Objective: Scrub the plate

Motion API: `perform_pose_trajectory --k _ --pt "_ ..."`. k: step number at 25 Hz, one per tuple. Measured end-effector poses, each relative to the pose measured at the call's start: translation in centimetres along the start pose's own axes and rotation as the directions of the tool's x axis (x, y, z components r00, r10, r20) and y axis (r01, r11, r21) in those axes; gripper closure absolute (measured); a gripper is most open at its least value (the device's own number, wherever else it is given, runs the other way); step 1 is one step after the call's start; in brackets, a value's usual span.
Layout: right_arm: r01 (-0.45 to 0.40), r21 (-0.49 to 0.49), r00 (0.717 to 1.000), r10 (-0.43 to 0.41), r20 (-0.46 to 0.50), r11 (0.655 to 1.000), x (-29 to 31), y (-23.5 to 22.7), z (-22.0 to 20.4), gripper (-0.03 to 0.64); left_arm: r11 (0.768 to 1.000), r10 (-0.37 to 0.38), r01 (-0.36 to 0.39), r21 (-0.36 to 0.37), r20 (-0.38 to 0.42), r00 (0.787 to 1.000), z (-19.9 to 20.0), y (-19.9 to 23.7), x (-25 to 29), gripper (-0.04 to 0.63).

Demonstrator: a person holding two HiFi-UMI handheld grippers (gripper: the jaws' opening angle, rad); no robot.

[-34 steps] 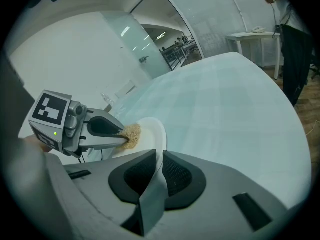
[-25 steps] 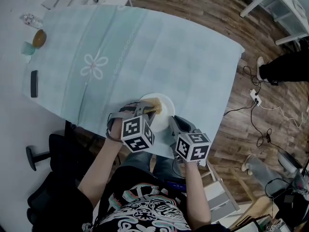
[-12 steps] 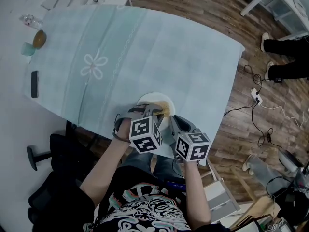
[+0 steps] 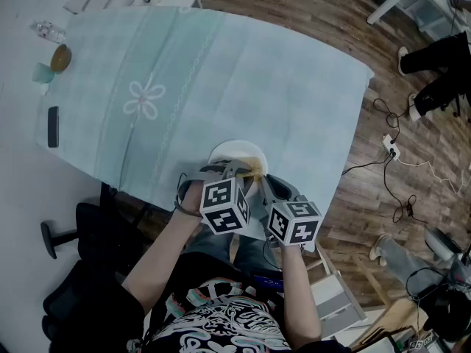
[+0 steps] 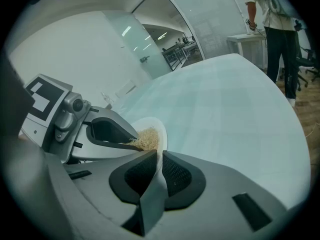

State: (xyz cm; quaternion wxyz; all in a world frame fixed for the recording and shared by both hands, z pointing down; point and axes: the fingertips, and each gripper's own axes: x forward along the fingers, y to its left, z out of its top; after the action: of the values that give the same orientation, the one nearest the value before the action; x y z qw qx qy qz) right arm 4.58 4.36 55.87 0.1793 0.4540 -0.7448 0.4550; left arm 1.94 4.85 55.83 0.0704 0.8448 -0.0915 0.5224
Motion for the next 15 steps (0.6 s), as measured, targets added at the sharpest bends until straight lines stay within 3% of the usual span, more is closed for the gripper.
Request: perform_pose_trajectory --k 15 --pt "0.027 -0.027 1.000 -0.027 0.016 0.999 0.11 0.07 0.11 0.594 1.000 0.005 -0.005 -0.015 0.009 1.000 -0.33 -0.06 -0.26 0.532"
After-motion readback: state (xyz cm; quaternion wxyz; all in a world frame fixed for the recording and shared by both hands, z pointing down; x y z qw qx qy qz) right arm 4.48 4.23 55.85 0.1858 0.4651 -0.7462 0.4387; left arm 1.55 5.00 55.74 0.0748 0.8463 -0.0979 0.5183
